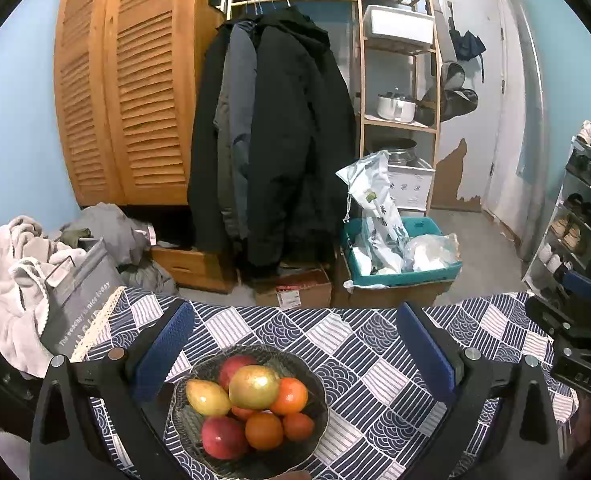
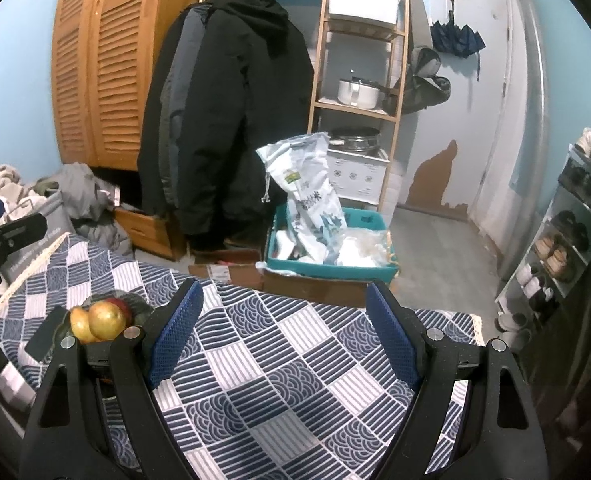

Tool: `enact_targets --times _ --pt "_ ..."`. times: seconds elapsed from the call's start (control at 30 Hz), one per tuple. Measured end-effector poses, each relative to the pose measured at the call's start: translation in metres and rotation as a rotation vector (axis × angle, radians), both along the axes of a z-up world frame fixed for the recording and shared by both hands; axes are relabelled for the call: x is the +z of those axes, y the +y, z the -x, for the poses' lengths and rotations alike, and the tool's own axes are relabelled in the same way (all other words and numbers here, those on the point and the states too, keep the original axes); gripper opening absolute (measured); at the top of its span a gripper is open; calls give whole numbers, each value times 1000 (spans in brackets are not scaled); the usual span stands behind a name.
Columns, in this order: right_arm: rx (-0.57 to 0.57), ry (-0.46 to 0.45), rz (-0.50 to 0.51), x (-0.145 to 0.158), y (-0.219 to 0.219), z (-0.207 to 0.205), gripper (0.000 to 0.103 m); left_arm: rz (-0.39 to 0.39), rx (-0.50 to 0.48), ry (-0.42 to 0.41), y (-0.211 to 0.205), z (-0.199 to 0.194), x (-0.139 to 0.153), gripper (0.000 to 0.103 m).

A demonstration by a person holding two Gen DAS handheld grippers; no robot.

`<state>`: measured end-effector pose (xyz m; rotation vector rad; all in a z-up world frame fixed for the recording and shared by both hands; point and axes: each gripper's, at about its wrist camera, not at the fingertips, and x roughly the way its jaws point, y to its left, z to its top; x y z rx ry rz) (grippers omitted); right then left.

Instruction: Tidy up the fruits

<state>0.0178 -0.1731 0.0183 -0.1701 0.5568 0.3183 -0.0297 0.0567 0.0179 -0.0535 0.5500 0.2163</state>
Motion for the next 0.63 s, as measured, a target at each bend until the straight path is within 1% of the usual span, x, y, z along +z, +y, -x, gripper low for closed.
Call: enact_targets --times 0.1,0.27,0.63 --pt "-7 3 -9 3 -7 -1 82 1 9 5 -1 -1 0 102" --pt "-17 3 -9 2 -8 -2 82 26 11 9 1 -2 0 102" --pt "-33 2 -10 -2 -12 -2 82 25 -9 3 -6 -4 4 102"
